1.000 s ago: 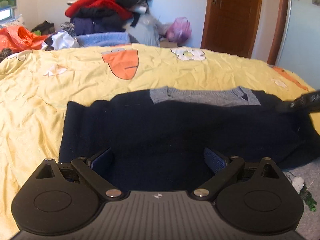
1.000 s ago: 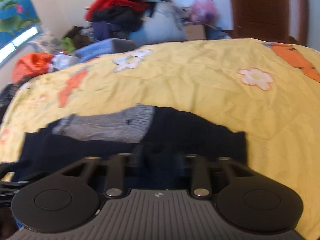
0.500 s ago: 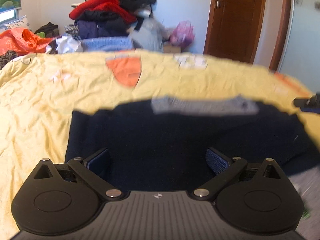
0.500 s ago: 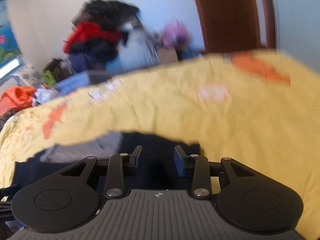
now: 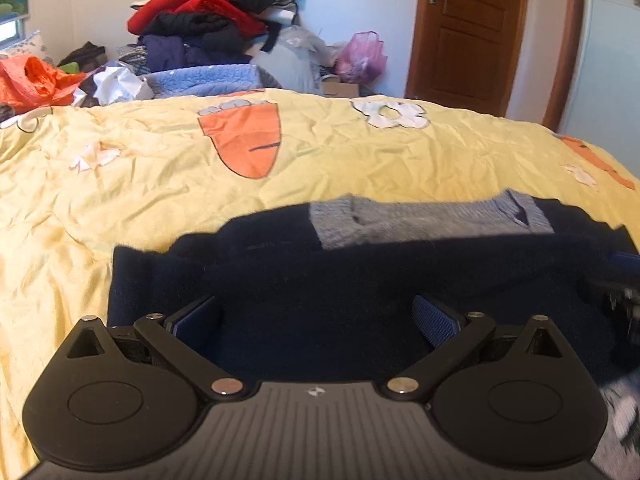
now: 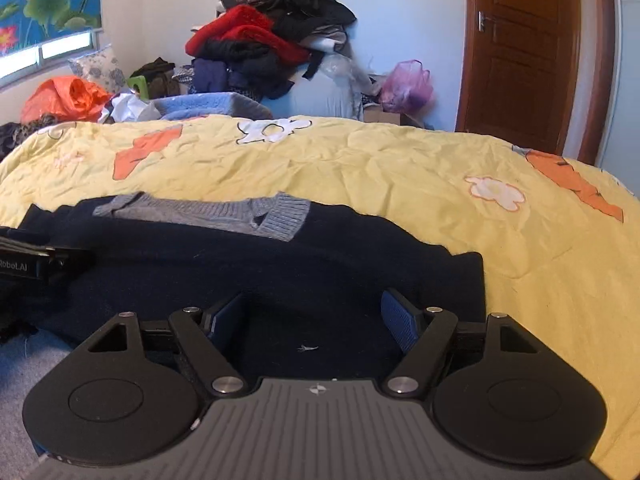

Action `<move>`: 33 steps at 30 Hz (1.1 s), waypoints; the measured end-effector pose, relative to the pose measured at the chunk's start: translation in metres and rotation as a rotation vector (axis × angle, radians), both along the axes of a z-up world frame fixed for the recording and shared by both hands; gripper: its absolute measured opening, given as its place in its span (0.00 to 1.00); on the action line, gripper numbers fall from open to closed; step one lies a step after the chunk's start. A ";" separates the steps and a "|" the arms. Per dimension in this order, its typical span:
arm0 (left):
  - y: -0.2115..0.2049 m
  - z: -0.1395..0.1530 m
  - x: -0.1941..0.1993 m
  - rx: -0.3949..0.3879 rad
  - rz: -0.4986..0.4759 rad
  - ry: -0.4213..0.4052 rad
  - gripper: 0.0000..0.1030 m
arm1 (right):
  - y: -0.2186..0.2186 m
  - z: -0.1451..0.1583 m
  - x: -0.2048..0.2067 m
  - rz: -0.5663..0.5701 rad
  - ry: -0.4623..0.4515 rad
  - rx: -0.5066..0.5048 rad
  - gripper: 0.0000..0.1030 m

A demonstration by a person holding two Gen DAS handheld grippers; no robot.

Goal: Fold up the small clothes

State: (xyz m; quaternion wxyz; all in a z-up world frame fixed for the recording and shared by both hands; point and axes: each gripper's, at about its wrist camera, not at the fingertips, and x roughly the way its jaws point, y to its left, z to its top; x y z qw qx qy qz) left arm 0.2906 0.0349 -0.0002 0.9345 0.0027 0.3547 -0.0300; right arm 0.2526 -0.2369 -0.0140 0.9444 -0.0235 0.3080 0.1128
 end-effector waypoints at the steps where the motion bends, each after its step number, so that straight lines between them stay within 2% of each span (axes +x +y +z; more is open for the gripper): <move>1: -0.002 0.001 0.001 0.014 0.007 -0.004 1.00 | 0.009 0.000 0.000 0.006 -0.004 -0.052 0.77; 3: -0.006 0.007 -0.007 0.051 0.030 0.006 1.00 | 0.016 0.005 0.004 -0.017 0.022 -0.078 0.78; 5: -0.004 0.022 -0.029 0.065 0.039 0.027 1.00 | 0.009 0.018 -0.006 -0.071 0.051 -0.027 0.73; 8: 0.014 0.039 -0.083 0.062 -0.003 -0.051 1.00 | -0.017 0.035 -0.050 -0.035 0.024 0.124 0.80; 11: 0.040 0.041 -0.117 0.095 0.038 -0.087 1.00 | -0.055 0.038 -0.084 -0.090 0.029 0.162 0.80; 14: 0.066 0.036 -0.123 0.017 0.094 -0.029 1.00 | -0.097 0.031 -0.095 -0.206 0.088 0.212 0.80; 16: 0.074 0.029 -0.119 -0.027 0.114 0.017 1.00 | -0.110 0.021 -0.093 -0.234 0.161 0.250 0.78; 17: 0.074 0.024 -0.115 -0.039 0.121 0.034 0.95 | -0.107 0.017 -0.092 -0.213 0.184 0.250 0.75; 19: 0.070 0.015 -0.108 0.001 0.144 0.062 0.75 | -0.091 0.012 -0.093 -0.146 0.178 0.192 0.73; 20: 0.065 0.014 -0.108 0.040 0.141 0.034 0.57 | -0.080 0.009 -0.094 -0.111 0.168 0.139 0.64; 21: 0.061 0.015 -0.108 0.049 0.114 0.019 0.46 | -0.068 0.007 -0.094 -0.089 0.147 0.066 0.55; 22: 0.056 0.017 -0.108 0.079 0.098 0.015 0.20 | -0.060 0.006 -0.095 -0.071 0.121 0.003 0.30; 23: 0.050 0.017 -0.107 0.149 0.110 0.013 0.10 | -0.057 0.006 -0.095 -0.056 0.114 -0.005 0.08; 24: 0.048 0.016 -0.106 0.206 0.124 0.008 0.09 | -0.061 0.009 -0.093 -0.072 0.121 0.001 0.08; 26: 0.051 0.014 -0.106 0.211 0.108 0.010 0.09 | -0.080 0.009 -0.093 -0.133 0.124 0.039 0.07; 28: 0.047 0.013 -0.107 0.247 0.105 -0.003 0.09 | -0.097 0.005 -0.094 -0.166 0.129 0.131 0.08; 30: 0.038 0.009 -0.109 0.310 0.104 -0.021 0.10 | -0.085 0.004 -0.098 -0.155 0.105 0.070 0.08; 31: 0.035 0.010 -0.110 0.326 0.103 -0.018 0.10 | -0.080 0.004 -0.098 -0.154 0.101 0.053 0.12; 33: 0.035 0.018 -0.120 0.294 0.080 0.011 0.11 | -0.080 0.008 -0.100 -0.156 0.124 0.091 0.27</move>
